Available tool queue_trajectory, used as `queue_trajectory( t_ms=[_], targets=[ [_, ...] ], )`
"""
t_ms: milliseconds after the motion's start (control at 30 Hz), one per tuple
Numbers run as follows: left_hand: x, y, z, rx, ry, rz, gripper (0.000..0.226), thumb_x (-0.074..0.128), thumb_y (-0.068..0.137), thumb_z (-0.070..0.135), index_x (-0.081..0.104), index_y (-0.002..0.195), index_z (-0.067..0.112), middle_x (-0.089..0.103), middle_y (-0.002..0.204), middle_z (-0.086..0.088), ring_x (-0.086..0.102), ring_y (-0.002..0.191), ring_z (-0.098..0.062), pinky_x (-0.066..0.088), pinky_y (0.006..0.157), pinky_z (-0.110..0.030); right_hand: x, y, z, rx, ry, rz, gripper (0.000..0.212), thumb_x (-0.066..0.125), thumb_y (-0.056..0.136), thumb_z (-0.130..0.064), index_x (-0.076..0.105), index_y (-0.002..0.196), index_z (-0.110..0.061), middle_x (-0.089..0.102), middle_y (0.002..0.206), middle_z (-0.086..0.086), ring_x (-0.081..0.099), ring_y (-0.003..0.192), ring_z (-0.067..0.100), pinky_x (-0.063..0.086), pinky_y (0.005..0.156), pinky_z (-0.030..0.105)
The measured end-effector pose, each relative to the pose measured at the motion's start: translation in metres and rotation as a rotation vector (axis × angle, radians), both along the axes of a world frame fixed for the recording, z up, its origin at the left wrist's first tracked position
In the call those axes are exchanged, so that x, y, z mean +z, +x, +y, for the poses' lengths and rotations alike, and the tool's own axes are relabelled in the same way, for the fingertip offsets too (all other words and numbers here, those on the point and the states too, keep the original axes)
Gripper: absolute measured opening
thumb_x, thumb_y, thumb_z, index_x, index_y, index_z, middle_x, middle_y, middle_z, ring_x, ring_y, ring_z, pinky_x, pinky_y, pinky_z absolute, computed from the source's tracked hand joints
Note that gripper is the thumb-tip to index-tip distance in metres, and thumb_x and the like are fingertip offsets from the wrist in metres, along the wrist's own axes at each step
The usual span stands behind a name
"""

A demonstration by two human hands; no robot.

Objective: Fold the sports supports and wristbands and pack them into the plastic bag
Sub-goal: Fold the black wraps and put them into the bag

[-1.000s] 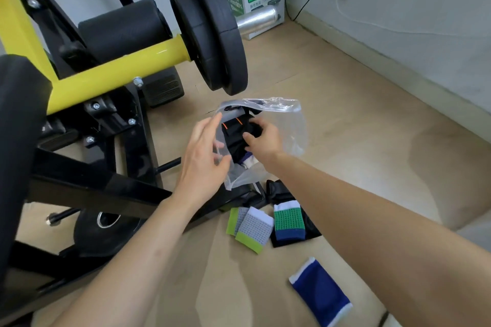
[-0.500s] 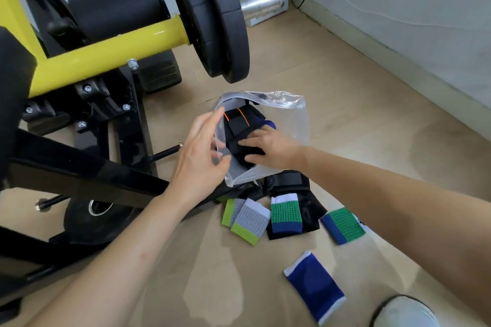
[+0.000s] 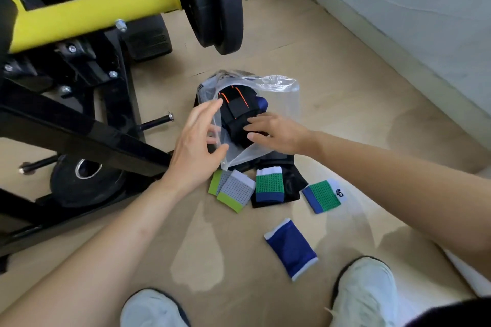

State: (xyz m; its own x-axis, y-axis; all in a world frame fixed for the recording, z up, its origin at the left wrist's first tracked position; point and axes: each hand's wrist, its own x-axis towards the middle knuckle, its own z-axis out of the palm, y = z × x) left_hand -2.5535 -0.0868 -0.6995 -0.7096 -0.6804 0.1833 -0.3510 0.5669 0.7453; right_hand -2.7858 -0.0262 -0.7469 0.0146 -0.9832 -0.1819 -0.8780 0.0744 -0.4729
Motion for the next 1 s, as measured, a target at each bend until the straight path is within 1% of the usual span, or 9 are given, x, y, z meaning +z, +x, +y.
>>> queue_trajectory(
  t_ms=[100, 200, 300, 400, 500, 633, 700, 833, 1000],
  targets=[
    [-0.004, 0.003, 0.013, 0.081, -0.118, 0.037, 0.063, 0.075, 0.083, 0.004, 0.053, 0.139, 0.022, 0.037, 0.148, 0.006, 0.055, 0.119, -0.01, 0.052, 0.095, -0.026, -0.003, -0.005, 0.045, -0.025, -0.287, 0.034, 0.028, 0.056, 0.096, -0.032, 0.07, 0.114, -0.016, 0.067, 0.112, 0.003, 0.056, 0.106, 0.023, 0.048, 0.091, 0.035],
    [-0.014, 0.008, 0.037, 0.22, -0.29, 0.041, 0.04, 0.073, 0.079, 0.007, 0.063, 0.116, 0.016, 0.049, 0.121, -0.004, 0.057, 0.1, -0.017, 0.052, 0.082, -0.031, -0.022, -0.017, 0.093, -0.101, -0.254, 0.078, 0.018, 0.061, 0.09, -0.03, 0.07, 0.094, -0.015, 0.063, 0.087, 0.001, 0.056, 0.083, 0.023, 0.05, 0.076, 0.04],
    [-0.042, 0.015, 0.07, 0.137, -0.266, -0.019, 0.033, 0.07, 0.075, 0.005, 0.064, 0.107, 0.015, 0.055, 0.105, -0.001, 0.057, 0.092, -0.019, 0.048, 0.075, -0.031, -0.048, -0.03, 0.131, -0.106, -0.009, 0.124, 0.02, 0.065, 0.09, -0.033, 0.069, 0.102, -0.018, 0.06, 0.09, -0.002, 0.058, 0.09, 0.025, 0.049, 0.079, 0.038],
    [-0.076, 0.017, 0.099, -0.023, -0.176, -0.14, 0.034, 0.071, 0.074, 0.009, 0.066, 0.106, 0.018, 0.062, 0.102, 0.005, 0.06, 0.096, -0.019, 0.047, 0.078, -0.029, -0.067, -0.036, 0.152, -0.114, 0.245, 0.158, 0.035, 0.067, 0.089, -0.034, 0.063, 0.122, -0.023, 0.064, 0.111, -0.001, 0.052, 0.106, 0.023, 0.047, 0.091, 0.037],
    [-0.105, 0.01, 0.112, -0.133, -0.049, -0.323, 0.036, 0.071, 0.081, 0.022, 0.066, 0.117, 0.022, 0.066, 0.11, 0.007, 0.058, 0.105, -0.019, 0.047, 0.088, -0.032, -0.082, -0.039, 0.159, -0.16, 0.312, 0.18, 0.05, 0.07, 0.088, -0.034, 0.054, 0.135, -0.024, 0.062, 0.125, 0.0, 0.048, 0.111, 0.024, 0.045, 0.095, 0.038],
    [-0.124, -0.018, 0.116, -0.041, 0.142, -0.395, 0.039, 0.068, 0.091, 0.031, 0.061, 0.128, 0.021, 0.064, 0.126, 0.003, 0.056, 0.119, -0.021, 0.042, 0.098, -0.031, -0.094, -0.038, 0.164, -0.168, 0.353, 0.261, 0.061, 0.068, 0.088, -0.038, 0.044, 0.143, -0.025, 0.057, 0.13, 0.001, 0.045, 0.118, 0.025, 0.04, 0.097, 0.039],
    [-0.13, -0.036, 0.112, 0.063, 0.168, -0.402, 0.043, 0.066, 0.093, 0.034, 0.057, 0.132, 0.019, 0.06, 0.132, -0.001, 0.055, 0.121, -0.024, 0.044, 0.098, -0.035, -0.099, -0.036, 0.164, -0.15, 0.352, 0.309, 0.053, 0.067, 0.089, -0.036, 0.047, 0.137, -0.026, 0.056, 0.123, 0.002, 0.045, 0.117, 0.025, 0.037, 0.096, 0.039],
    [-0.142, -0.061, 0.099, 0.201, 0.146, -0.508, 0.055, 0.064, 0.095, 0.04, 0.046, 0.14, 0.016, 0.049, 0.142, -0.008, 0.053, 0.122, -0.032, 0.046, 0.095, -0.042, -0.1, -0.038, 0.165, -0.166, 0.387, 0.282, 0.026, 0.07, 0.088, -0.032, 0.059, 0.109, -0.021, 0.054, 0.109, 0.002, 0.051, 0.106, 0.023, 0.041, 0.085, 0.03],
    [-0.151, -0.069, 0.092, 0.177, 0.128, -0.671, 0.062, 0.071, 0.089, 0.045, 0.041, 0.135, 0.015, 0.054, 0.133, -0.012, 0.055, 0.117, -0.035, 0.049, 0.082, -0.044, -0.089, -0.043, 0.168, -0.384, 0.477, 0.093, 0.018, 0.066, 0.092, -0.027, 0.051, 0.094, -0.017, 0.061, 0.097, 0.004, 0.062, 0.088, 0.024, 0.05, 0.068, 0.03]
  ],
)
